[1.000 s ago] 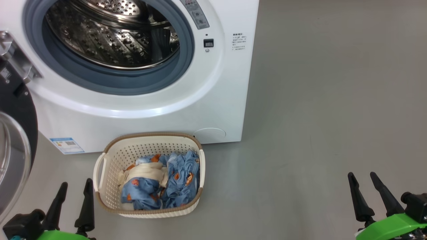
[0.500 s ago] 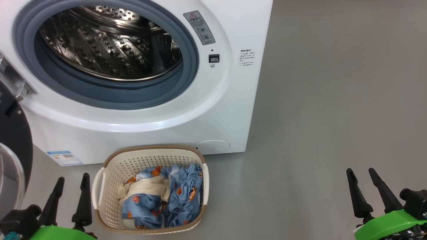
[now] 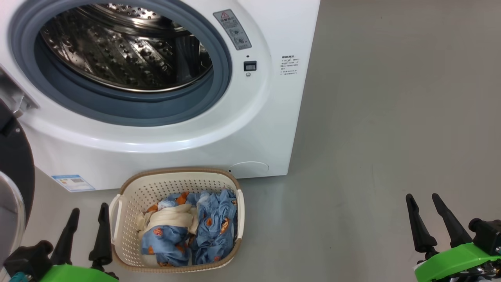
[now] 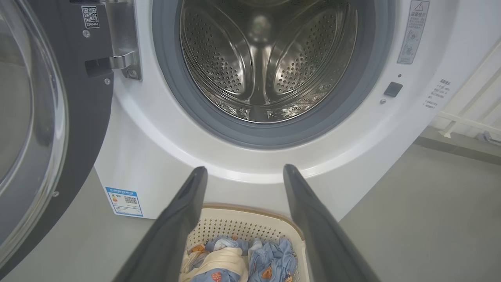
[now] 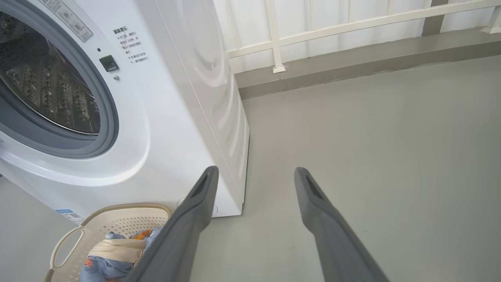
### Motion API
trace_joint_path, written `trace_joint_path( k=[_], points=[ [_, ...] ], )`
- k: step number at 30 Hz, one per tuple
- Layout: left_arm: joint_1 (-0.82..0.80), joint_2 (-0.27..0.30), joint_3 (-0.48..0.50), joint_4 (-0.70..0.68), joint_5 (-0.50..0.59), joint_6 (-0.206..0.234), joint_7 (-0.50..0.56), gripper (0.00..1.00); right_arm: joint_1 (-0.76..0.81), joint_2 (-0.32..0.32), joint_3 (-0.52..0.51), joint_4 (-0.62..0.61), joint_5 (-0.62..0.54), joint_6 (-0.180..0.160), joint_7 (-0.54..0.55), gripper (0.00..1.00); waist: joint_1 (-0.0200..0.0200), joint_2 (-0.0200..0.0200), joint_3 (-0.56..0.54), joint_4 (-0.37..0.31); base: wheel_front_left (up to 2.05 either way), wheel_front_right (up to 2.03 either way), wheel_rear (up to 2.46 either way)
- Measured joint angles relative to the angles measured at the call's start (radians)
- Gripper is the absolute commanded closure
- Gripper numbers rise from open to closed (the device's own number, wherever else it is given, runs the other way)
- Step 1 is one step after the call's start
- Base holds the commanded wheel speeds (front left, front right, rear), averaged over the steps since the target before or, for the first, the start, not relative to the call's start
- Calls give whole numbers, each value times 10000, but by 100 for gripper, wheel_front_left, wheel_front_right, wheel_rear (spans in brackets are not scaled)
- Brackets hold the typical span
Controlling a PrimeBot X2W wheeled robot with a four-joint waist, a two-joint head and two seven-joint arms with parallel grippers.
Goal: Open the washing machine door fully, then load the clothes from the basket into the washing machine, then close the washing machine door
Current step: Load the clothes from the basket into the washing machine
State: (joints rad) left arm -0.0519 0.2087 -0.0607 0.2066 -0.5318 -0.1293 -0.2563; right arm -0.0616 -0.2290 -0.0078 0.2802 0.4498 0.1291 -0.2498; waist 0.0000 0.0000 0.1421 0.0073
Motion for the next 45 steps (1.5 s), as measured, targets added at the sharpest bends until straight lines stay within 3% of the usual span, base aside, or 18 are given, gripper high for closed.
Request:
trace_joint_path(
  k=[16, 30, 45],
  points=[
    [-871, -100, -855, 1561, -35, 0, 2, 0, -563, 105, 113, -224, -105, 0, 0, 0, 0, 0, 993, -65, 0, 0, 0],
    [-4214, 267, -2700, 5033, -1223, 0, 8, 0, -2065, 313, 717, -631, -437, 0, 0, 0, 0, 0, 3240, -234, 0, 0, 0],
    [-6826, 709, -4943, 7659, -2594, 0, 8, 0, -3100, 353, 1216, -1223, -706, 0, -2, 0, 0, 0, 5317, -466, 0, 0, 0]
  ],
)
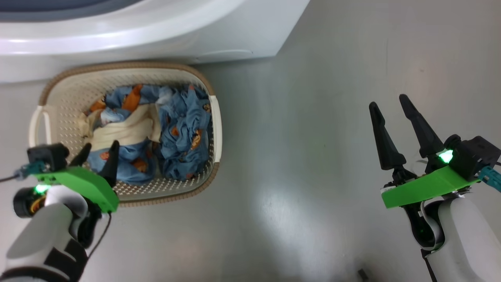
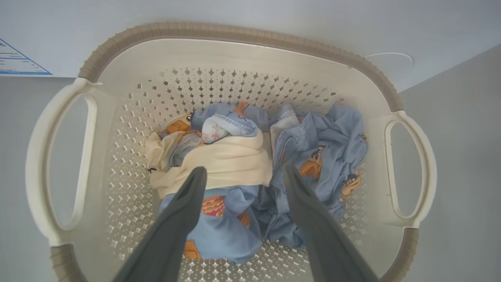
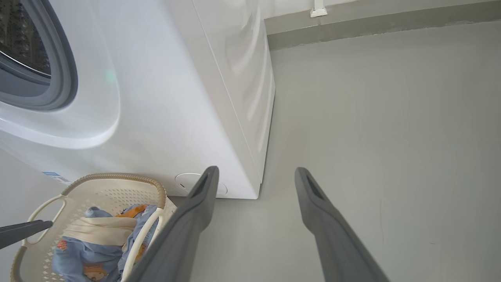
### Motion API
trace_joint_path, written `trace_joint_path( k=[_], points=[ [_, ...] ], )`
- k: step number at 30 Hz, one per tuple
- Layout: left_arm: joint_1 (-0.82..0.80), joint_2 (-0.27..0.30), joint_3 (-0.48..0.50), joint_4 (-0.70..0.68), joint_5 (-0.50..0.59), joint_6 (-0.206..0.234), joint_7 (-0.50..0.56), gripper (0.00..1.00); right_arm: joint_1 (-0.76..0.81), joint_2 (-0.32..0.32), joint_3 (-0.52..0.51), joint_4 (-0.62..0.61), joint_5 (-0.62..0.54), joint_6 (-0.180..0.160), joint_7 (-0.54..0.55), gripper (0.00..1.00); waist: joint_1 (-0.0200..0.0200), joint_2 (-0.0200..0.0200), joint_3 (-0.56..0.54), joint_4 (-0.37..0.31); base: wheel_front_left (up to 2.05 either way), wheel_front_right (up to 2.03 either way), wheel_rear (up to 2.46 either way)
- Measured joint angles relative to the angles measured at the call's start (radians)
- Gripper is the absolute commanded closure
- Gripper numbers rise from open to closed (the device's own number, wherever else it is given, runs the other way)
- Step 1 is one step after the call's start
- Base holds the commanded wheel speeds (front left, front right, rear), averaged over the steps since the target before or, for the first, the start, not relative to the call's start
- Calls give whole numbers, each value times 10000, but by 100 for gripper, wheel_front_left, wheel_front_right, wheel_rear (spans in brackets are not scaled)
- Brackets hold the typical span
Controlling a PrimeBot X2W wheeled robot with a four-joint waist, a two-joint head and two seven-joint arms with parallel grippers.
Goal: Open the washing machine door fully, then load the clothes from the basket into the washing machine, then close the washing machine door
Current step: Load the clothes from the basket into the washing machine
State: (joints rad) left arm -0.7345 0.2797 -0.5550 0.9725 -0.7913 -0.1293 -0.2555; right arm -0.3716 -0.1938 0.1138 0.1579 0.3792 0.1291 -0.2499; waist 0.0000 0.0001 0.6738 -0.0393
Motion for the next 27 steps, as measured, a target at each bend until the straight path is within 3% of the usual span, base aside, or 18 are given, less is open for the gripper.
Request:
trace_joint_path(
  k=[11, 26, 27],
  points=[
    [-1348, 318, -1275, 1214, -1177, 0, 284, 0, -425, 6, 144, -347, -96, 0, -2, 0, 0, -1, 1000, -181, 0, 0, 0],
    [-1948, 721, -2479, 1455, -2389, 0, 1158, 0, -520, 107, 357, -500, -217, 0, -71, 0, 0, 0, 1532, -545, 0, 0, 0],
    [-1950, 740, -2568, 1455, -2445, 0, 1235, 48, -560, 113, 362, -497, -217, 0, -71, 0, 0, 0, 1531, -561, 0, 0, 0]
  ],
)
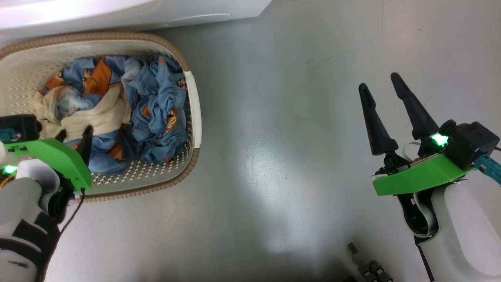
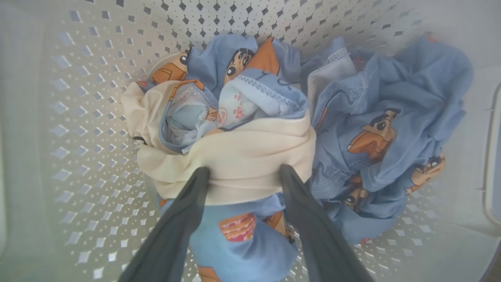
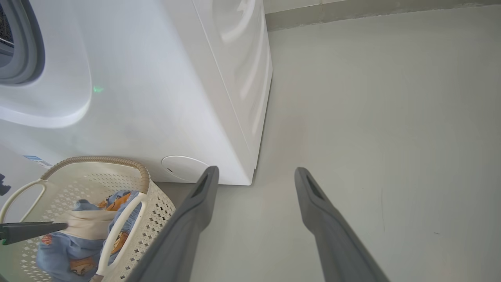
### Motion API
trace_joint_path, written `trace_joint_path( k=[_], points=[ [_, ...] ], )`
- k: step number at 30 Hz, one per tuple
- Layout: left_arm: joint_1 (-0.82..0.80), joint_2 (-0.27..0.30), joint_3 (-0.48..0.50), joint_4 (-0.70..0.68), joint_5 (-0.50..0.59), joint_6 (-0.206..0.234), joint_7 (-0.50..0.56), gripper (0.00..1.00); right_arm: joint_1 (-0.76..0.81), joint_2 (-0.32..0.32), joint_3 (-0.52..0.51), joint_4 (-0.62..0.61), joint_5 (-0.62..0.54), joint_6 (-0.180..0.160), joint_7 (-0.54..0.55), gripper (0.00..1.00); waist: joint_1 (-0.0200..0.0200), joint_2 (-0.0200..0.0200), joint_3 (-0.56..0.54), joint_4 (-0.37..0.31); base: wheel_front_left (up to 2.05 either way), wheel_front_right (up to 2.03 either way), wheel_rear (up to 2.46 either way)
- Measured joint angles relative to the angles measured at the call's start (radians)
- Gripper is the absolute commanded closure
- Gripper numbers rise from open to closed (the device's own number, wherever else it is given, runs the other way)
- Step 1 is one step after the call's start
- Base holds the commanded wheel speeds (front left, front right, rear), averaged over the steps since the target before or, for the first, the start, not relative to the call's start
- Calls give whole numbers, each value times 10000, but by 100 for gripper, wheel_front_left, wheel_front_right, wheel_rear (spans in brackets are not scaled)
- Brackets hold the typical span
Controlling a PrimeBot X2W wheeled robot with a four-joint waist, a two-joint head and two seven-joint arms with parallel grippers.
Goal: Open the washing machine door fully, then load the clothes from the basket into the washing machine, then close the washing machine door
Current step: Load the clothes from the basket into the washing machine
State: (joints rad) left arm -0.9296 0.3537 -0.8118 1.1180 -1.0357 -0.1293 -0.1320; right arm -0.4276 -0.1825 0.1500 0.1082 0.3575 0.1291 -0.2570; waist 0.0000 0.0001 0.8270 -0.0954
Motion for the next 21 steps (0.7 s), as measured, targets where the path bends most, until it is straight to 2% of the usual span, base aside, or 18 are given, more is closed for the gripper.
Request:
trace_joint_path(
  k=[1, 2, 9, 21],
  points=[
    [-1, 8, -81, 2, -17, 0, 6, 77, -35, 4, 0, 0, 0, 0, 0, 0, 0, 0, -10, -8, 0, 0, 0],
    [-7, 10, -138, 0, -90, 0, 13, 100, -43, 12, 0, 0, 0, 0, 0, 0, 1, 0, -24, -13, 0, 0, 0],
    [2, 12, -512, -46, -704, 0, -54, 100, -39, 119, 25, 115, 0, 0, 0, 0, 0, 0, -319, 22, 0, 0, 0],
    [901, -221, -571, -245, -1331, 0, -1160, 100, 365, 186, -79, 809, 253, 0, 0, 0, -1, 0, -1616, 238, 0, 0, 0]
  ],
)
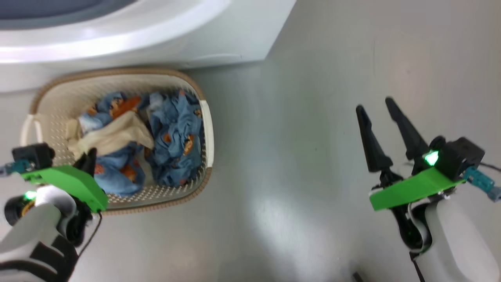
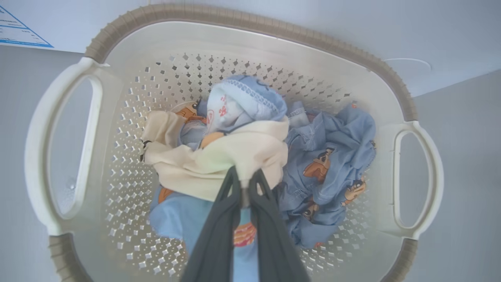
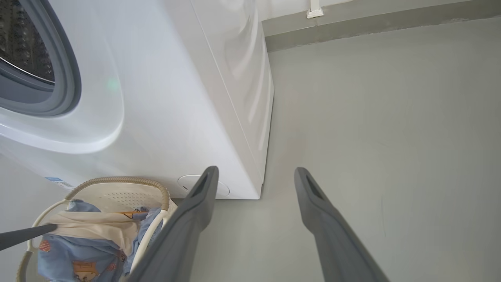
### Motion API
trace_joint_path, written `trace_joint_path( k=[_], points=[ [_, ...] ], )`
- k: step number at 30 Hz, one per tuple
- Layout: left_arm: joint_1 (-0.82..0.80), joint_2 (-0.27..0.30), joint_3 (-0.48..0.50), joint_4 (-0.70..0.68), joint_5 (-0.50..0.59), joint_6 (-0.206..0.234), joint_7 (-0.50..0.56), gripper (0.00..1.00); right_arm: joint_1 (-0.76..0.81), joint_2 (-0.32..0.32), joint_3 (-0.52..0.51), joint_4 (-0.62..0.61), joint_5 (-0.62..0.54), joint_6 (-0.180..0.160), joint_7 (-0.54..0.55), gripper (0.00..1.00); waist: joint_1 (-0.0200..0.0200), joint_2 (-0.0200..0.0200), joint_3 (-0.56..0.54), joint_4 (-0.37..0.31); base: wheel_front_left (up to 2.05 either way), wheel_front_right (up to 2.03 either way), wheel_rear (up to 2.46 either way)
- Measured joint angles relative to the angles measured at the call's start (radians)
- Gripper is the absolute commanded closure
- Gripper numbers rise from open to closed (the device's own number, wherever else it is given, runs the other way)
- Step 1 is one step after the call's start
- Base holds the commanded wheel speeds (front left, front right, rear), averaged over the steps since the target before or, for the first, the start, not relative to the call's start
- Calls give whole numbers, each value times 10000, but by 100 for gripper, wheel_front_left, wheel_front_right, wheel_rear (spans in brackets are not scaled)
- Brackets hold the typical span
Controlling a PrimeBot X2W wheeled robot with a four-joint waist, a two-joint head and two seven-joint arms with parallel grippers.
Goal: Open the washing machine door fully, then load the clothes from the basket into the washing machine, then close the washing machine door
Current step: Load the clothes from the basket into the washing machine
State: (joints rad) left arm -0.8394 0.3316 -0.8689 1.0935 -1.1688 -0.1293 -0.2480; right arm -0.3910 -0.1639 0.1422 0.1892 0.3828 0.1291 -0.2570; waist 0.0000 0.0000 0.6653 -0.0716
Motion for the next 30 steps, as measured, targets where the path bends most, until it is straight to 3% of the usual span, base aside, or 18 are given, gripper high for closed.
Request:
trace_joint_path(
  k=[8, 30],
  points=[
    [930, -23, 1106, -713, 650, 0, -2, 100, 738, -86, 15, 487, 322, 0, 0, 0, 0, 1, -1169, 207, 0, 0, 0],
    [5176, -637, 5973, -4456, 4972, 0, -2, 100, 2545, -445, -305, 800, 656, 0, 2, 0, 0, 0, -4637, 645, 0, 0, 0]
  ],
)
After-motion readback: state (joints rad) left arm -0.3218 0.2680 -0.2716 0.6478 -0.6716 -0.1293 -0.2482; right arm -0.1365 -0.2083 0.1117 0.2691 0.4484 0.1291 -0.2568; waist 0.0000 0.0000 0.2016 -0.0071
